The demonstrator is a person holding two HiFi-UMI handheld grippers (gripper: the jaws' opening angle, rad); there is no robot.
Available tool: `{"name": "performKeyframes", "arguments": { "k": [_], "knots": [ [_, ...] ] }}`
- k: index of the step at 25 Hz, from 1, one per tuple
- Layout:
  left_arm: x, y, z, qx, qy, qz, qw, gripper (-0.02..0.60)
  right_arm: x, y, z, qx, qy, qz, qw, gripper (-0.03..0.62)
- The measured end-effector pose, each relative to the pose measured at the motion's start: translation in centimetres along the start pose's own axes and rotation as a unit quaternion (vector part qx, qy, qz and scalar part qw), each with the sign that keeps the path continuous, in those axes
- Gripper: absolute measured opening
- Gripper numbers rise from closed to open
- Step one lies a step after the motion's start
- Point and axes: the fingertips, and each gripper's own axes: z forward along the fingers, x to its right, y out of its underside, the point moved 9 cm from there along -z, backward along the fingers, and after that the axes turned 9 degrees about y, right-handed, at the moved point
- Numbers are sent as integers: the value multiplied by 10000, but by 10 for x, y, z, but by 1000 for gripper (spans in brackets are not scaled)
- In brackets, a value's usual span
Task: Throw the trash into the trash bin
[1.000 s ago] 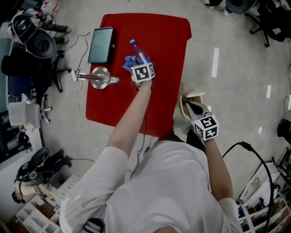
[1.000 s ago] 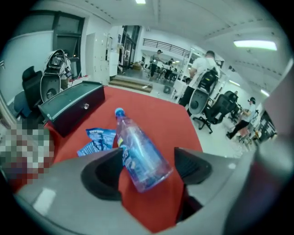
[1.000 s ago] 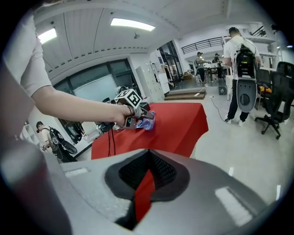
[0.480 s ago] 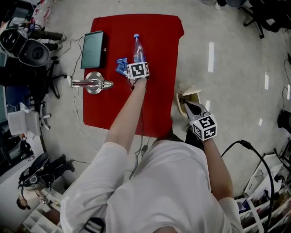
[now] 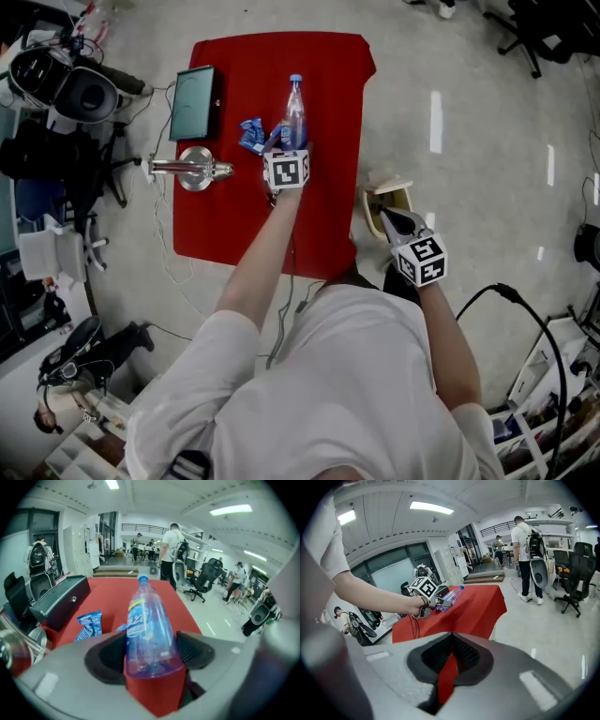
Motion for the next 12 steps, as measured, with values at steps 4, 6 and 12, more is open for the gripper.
{"name": "performKeyframes", "arguments": {
  "k": [4, 6, 12],
  "knots": [
    [15, 12, -16, 47, 78, 34, 10000, 345, -4, 7, -11, 52, -26, -18, 10000, 2],
    [24, 19, -22, 70, 110, 72, 9999, 345, -3, 12, -17, 81, -40, -27, 10000, 2],
    [63, 42, -39, 53, 296, 201, 9993, 345, 4, 30, -38, 146, -95, -10, 9998, 2]
  ]
}}
